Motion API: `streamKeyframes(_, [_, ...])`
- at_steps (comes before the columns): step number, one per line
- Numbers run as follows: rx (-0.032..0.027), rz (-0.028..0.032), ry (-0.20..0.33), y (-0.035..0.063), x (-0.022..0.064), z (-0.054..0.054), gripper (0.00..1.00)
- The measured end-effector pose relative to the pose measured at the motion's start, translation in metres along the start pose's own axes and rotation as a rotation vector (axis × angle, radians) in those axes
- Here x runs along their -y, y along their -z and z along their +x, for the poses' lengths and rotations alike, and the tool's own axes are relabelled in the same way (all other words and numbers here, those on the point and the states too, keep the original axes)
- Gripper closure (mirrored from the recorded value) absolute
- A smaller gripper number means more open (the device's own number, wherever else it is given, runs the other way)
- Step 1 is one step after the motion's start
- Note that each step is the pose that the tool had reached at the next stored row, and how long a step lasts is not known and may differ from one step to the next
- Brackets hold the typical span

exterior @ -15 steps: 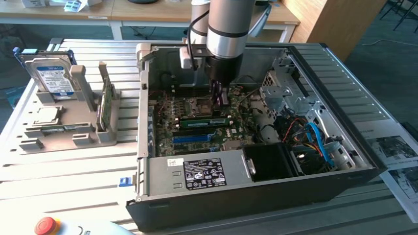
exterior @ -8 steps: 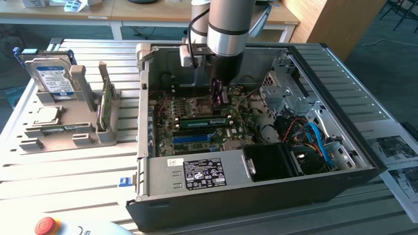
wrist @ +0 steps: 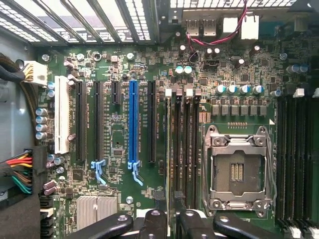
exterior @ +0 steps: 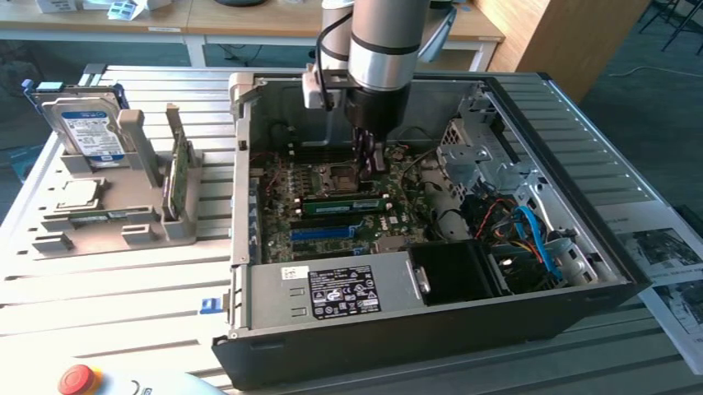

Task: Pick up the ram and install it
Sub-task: 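Insert the ram into the slot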

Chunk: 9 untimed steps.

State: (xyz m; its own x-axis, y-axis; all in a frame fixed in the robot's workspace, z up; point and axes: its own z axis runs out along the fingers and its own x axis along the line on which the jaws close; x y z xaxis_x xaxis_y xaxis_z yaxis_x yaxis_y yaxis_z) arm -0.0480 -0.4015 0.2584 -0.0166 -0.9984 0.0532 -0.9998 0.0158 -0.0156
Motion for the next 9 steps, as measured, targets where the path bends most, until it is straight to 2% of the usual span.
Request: streamKeyframes(9, [-0.0003, -0.0007, 0.0, 0.0071, 0.0001, 0.0004, 0.81])
